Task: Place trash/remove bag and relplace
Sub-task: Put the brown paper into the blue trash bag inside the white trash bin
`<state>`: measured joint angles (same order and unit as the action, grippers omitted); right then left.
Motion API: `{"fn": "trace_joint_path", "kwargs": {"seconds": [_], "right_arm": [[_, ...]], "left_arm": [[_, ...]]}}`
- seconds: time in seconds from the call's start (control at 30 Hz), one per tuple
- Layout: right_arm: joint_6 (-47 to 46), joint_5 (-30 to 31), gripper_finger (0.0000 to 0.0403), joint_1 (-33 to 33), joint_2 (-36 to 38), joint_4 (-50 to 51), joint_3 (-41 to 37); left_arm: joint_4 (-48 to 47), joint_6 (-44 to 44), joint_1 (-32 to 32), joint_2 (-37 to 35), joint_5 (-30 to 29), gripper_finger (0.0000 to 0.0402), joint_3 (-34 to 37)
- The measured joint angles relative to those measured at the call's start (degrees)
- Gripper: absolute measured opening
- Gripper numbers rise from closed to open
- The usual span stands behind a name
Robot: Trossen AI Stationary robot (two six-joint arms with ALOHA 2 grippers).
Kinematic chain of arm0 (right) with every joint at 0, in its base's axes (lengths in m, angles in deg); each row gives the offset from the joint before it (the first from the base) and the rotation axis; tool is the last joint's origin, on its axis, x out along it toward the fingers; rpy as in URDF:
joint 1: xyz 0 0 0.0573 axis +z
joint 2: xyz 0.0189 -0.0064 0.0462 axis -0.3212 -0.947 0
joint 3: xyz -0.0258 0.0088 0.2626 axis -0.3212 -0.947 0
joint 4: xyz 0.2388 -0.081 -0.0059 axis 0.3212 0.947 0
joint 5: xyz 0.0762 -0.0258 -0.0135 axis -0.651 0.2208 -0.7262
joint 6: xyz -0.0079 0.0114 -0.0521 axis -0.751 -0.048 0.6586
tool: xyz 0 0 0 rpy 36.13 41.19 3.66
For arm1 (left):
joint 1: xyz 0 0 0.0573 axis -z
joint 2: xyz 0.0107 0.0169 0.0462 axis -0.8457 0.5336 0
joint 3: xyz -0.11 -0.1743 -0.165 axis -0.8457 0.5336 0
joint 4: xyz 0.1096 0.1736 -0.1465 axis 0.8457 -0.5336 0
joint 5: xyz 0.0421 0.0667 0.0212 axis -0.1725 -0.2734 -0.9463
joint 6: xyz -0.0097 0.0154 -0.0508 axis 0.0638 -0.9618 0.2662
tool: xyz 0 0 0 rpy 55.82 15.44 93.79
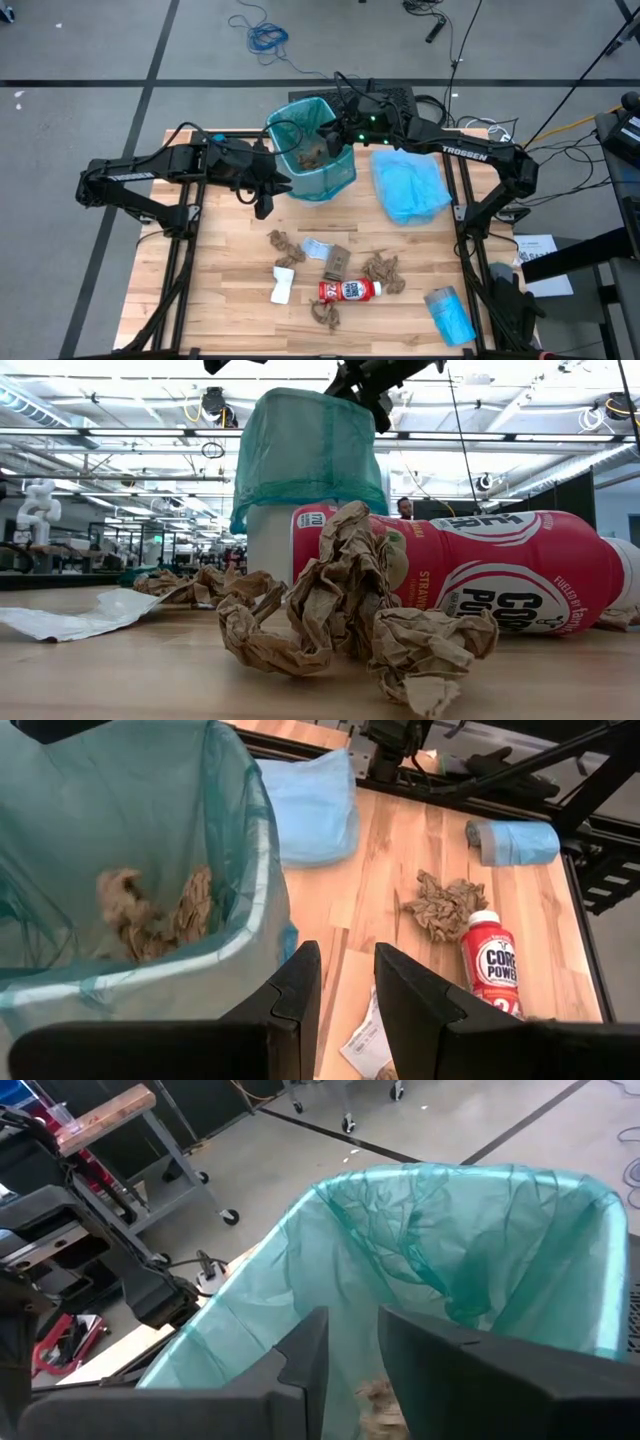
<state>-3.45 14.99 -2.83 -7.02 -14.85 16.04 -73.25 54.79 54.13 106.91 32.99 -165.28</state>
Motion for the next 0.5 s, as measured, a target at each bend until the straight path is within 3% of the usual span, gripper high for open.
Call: {"fn": "trace_joint_path", "kwargs": {"seconds": [0.5], "right_arm": [[2.1,0.3,0.0087,0.4,2.1,1.8,-0.1]], "left_arm": [[-0.9,0.1,0.0,0.0,0.0,0.0094,0.0]]}}
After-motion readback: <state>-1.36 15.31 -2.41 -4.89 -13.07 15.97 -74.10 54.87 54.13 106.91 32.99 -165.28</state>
